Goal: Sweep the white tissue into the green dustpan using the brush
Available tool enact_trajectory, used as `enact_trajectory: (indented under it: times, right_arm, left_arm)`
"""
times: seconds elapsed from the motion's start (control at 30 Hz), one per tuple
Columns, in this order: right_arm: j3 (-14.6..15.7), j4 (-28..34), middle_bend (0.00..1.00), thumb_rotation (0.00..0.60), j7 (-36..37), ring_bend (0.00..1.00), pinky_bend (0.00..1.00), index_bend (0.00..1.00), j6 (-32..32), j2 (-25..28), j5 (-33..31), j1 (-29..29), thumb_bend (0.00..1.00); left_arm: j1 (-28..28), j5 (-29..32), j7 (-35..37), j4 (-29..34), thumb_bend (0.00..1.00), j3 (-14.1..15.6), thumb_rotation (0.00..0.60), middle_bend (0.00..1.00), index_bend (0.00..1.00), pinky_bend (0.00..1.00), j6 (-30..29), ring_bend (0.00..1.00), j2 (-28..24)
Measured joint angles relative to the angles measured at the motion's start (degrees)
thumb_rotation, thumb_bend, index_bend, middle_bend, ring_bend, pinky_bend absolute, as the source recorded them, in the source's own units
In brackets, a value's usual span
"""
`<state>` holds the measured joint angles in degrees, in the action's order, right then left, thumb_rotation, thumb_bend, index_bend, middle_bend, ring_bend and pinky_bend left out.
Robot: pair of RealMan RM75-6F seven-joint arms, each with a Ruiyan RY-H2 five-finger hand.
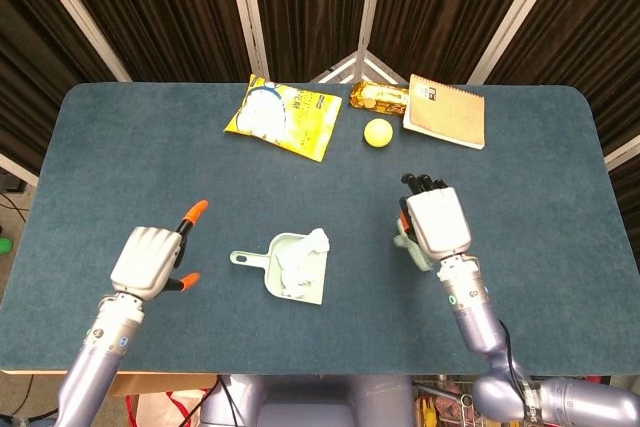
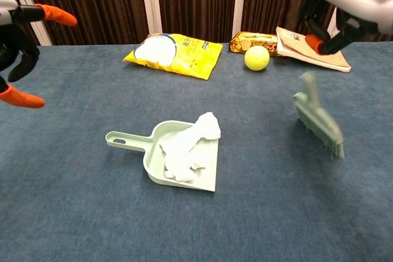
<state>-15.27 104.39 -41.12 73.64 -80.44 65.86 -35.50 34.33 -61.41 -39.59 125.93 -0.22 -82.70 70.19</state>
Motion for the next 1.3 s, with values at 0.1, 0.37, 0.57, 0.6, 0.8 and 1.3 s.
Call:
enact_trajectory:
  times: [0.1,0.37,0.57,0.6,0.8,1.3]
  right_arm:
    - [-0.41,2.46,0.32,0.6,-0.06,0.32,0.47,0.0,0.51,1.6,0.27,0.03,0.49]
    - [0.43,4.71,0.31,0.6,-1.38,0.32,0.46,0.0,1.1,4.58,-1.24,0.87,0.49]
    - [4.28,3.4,0.15,0.6,2.45,0.12,0.26,0.0,1.27,6.3,-0.78,4.15,0.49]
    - [5.0,3.26,0.08,0.6,3.5,0.06,0.2,0.0,1.32,6.74,-0.56,4.88,0.48]
    - [10.68,2.37,0.0,0.6,12.7,0.0,0.04,0.0,3.21,10.79,4.17,11.23,0.45]
    - [21.6,-5.51,0.0,0.6,27.75,0.0,0.0,0.0,18.84,15.29,22.31,27.76,0.33]
  left_arm:
    - [-1.26,-1.95,0.75,0.49,0.0,0.65,0.6,0.67,0.05,0.77,-0.19,0.7,-1.13]
    - [-3.89,-4.05,2.69,0.64,0.0,1.97,0.6,0.37,0.03,0.55,0.3,0.48,-2.95]
    - [-7.16,-7.67,5.83,-1.0,0.0,5.33,0.6,0.01,0.0,0.14,0.47,0.05,-4.37]
    - [-7.97,-8.69,6.67,-1.49,0.0,6.11,0.6,0.0,0.0,0.07,0.4,0.01,-4.68]
    - [-14.0,-16.23,13.59,-6.99,0.0,10.42,0.6,0.0,0.0,0.0,-1.29,0.0,-6.63]
    - [-24.25,-28.83,25.37,-24.09,0.0,13.28,0.6,0.0,0.0,0.0,-9.49,0.0,-5.91]
